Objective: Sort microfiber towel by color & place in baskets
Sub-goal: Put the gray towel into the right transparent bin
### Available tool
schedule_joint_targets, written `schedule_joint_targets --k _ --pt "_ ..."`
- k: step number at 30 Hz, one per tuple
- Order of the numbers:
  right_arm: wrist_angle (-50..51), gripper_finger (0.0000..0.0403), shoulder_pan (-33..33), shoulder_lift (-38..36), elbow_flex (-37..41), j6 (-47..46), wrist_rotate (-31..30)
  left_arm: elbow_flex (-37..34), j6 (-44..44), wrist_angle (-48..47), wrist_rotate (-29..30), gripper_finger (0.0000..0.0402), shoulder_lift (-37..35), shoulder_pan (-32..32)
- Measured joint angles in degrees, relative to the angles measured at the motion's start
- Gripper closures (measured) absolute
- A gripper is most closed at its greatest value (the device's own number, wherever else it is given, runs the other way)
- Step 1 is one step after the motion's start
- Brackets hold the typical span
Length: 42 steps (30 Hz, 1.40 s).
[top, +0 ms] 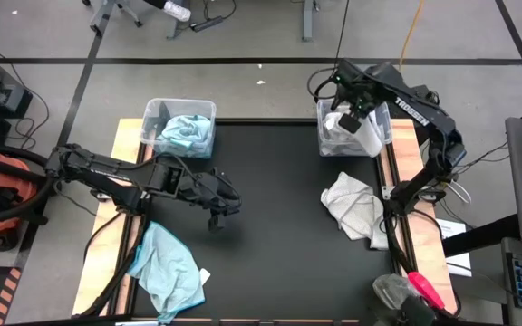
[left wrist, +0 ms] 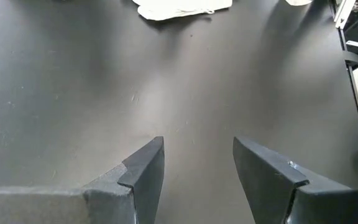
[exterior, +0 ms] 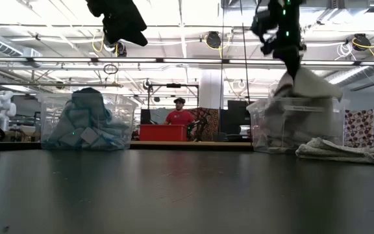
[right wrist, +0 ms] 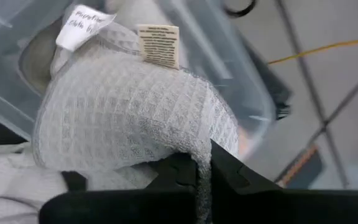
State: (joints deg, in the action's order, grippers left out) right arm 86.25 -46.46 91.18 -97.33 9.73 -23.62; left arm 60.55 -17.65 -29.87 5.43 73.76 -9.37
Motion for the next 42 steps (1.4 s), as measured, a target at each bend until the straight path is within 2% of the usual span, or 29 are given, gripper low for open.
schedule_joint_targets --k 4,9,16,24,37,42 --pt "-6.2 0.0401 -1.9 0.0 7.2 0.6 4.6 0.0 0.0 0.0 0.0 0.0204 0.0 0.4" --pt "-12.7 0.0400 -3.9 0.0 14.1 1.7 7.4 0.0 0.0 0.0 -0.8 0.0204 0.0 1.3" --pt "-18.3 0.0399 -6.9 0.0 20.4 1.5 11.7 0.0 0.0 0.0 -0.9 0.0204 0.0 1.6" --pt "-23.0 0.0399 -9.1 0.0 26.3 -1.0 14.0 0.0 0.0 0.0 -0.9 0.0204 0.0 2.0" --pt "-28.2 0.0397 -10.5 -0.1 30.2 -4.4 18.4 0.0 -0.1 1.2 -0.9 0.0204 0.0 2.3" --pt "-28.1 0.0364 -10.6 0.0 30.2 -4.7 20.0 0.0 -1.5 1.2 -1.8 0.0204 0.0 2.3"
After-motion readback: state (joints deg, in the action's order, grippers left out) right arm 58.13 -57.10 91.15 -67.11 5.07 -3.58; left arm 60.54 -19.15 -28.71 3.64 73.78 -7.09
